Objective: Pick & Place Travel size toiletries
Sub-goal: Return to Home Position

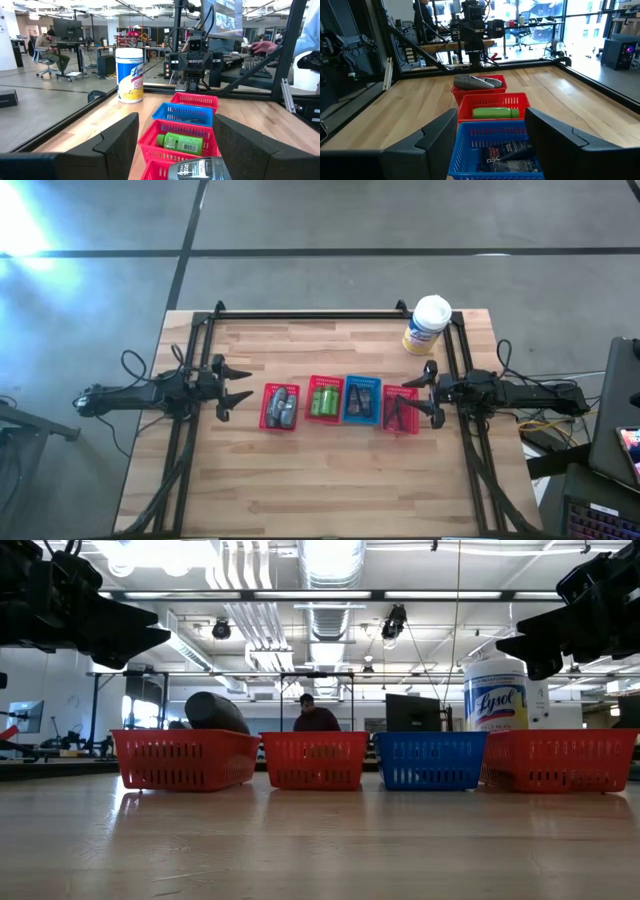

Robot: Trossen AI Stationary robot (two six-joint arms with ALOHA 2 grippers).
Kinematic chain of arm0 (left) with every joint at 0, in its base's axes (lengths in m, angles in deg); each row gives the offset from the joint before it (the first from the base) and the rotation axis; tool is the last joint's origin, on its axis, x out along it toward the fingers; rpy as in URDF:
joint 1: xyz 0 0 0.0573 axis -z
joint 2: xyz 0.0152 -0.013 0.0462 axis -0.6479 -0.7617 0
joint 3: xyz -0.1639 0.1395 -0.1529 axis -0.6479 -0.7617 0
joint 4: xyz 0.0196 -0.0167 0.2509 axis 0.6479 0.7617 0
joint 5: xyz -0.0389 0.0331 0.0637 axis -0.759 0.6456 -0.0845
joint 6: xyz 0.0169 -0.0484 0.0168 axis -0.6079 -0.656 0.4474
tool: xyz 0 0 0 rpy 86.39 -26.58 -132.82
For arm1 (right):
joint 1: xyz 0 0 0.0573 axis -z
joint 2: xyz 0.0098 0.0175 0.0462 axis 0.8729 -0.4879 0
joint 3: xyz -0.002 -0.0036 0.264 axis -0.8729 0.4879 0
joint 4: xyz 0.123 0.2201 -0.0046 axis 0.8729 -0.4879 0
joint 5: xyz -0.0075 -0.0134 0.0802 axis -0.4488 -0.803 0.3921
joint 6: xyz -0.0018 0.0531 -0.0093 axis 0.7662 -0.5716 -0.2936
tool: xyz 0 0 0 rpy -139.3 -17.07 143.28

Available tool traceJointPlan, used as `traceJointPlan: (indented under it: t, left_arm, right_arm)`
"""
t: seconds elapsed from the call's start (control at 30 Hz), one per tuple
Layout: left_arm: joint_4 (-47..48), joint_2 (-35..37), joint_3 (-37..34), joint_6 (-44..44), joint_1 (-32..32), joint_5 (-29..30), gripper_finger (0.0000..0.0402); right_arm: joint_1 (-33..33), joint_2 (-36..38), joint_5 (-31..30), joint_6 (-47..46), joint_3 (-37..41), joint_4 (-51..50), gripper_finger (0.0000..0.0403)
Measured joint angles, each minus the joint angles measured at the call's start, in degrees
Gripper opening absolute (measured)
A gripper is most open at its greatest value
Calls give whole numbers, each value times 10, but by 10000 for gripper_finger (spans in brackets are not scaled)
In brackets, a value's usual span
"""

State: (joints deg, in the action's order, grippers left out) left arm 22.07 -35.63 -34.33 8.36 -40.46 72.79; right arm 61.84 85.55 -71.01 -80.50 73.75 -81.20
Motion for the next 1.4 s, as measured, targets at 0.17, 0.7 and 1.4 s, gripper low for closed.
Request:
traceJointPlan:
  t: [0.17, 0.7, 1.4]
  left_arm:
    - [0, 0, 0, 0, 0, 0, 259]
    - [0, 0, 0, 0, 0, 0, 259]
    - [0, 0, 0, 0, 0, 0, 259]
  right_arm:
    - [0, 0, 0, 0, 0, 0, 223]
    - [0, 0, 0, 0, 0, 0, 271]
    - [0, 0, 0, -1, 0, 0, 338]
